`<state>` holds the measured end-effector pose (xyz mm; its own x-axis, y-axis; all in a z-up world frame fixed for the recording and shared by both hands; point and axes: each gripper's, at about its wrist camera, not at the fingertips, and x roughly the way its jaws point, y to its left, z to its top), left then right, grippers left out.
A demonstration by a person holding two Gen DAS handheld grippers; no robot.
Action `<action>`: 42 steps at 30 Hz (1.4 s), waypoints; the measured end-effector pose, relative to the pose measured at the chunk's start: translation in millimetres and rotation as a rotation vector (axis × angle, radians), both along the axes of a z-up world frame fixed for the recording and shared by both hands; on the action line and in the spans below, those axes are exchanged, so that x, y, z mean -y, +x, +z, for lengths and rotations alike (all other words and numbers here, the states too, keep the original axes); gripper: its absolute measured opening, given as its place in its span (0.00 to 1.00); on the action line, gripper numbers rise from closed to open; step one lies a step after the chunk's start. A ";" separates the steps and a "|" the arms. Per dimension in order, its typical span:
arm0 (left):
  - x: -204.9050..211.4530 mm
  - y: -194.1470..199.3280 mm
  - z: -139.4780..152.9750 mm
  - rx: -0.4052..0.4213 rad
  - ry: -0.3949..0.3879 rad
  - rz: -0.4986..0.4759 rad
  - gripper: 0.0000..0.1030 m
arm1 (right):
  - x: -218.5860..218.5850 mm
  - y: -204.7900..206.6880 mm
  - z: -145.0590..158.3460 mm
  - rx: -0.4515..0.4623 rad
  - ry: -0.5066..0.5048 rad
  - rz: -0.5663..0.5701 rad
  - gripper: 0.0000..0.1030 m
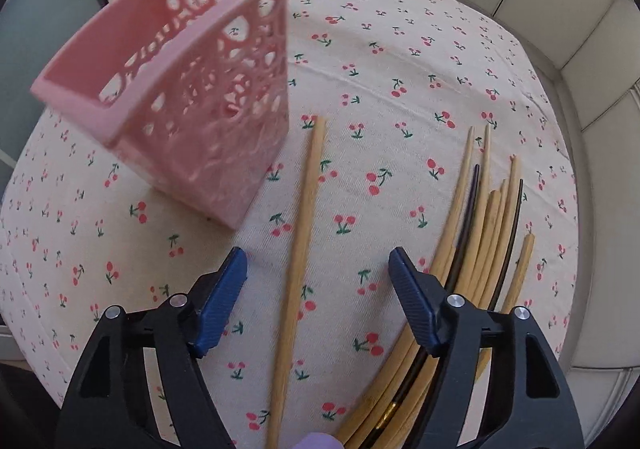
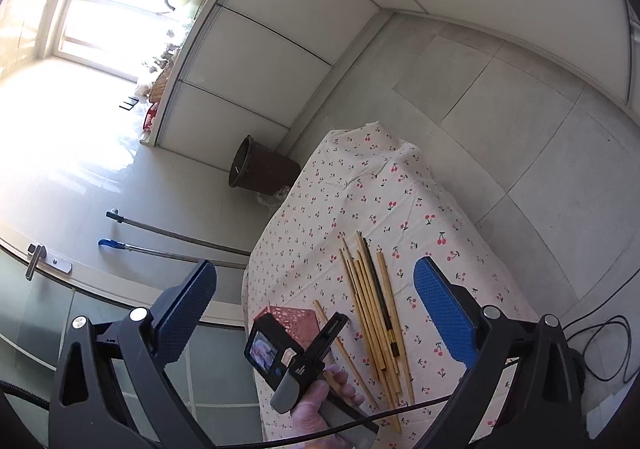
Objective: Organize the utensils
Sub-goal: 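Lower the left gripper onto the lone wooden chopstick and close it, then lift the chopstick upright with the left gripper while the right gripper grasps a chopstick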
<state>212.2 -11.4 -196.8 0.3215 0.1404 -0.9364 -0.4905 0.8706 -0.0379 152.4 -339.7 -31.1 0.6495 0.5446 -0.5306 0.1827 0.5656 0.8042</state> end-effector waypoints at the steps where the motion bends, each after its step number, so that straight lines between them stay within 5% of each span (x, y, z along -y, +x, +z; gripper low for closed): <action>1: 3.7 7.1 -0.6 -0.002 0.011 -0.024 0.68 | 1.4 0.4 -1.2 -0.005 0.005 -0.003 0.93; 3: 13.5 21.7 -0.2 -0.006 0.048 -0.093 0.62 | 5.0 1.7 -4.1 -0.013 0.013 -0.008 0.93; 6: 25.6 39.4 4.7 -0.014 0.066 -0.192 0.37 | 5.4 3.8 -8.2 -0.016 0.021 0.005 0.93; 8: 30.0 47.2 7.3 -0.015 0.051 -0.237 0.17 | 1.9 5.8 -9.5 -0.019 -0.001 0.019 0.93; 10: 31.4 48.3 12.1 0.021 -0.026 -0.285 0.10 | -0.1 8.6 -12.7 -0.029 -0.017 0.034 0.93; 16: 43.1 8.4 50.5 0.157 -0.093 -0.493 0.07 | -8.8 19.3 -26.1 -0.073 -0.024 0.070 0.93; 23: 30.3 -26.2 93.7 0.246 -0.180 -0.570 0.07 | -43.1 40.8 -49.2 -0.146 -0.152 0.134 0.93; 31: 18.8 -113.0 156.7 0.431 -0.077 -0.707 0.06 | -83.7 75.5 -88.2 -0.208 -0.354 0.181 0.92; 34: 7.4 -138.0 178.5 0.512 -0.049 -0.717 0.06 | -97.9 89.1 -106.6 -0.254 -0.375 0.185 0.83; 38: -10.5 -160.7 198.5 0.610 -0.031 -0.692 0.06 | -124.2 107.5 -131.7 -0.320 -0.428 0.219 0.58; 42: -22.3 -167.4 211.0 0.682 0.003 -0.682 0.06 | -142.5 117.9 -145.5 -0.337 -0.491 0.226 0.46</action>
<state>44.8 10.8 14.2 0.8095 -0.2761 -0.5181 0.2475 0.9607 -0.1253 270.3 -197.2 -176.6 0.3010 0.2904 -0.9083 0.2132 0.9079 0.3610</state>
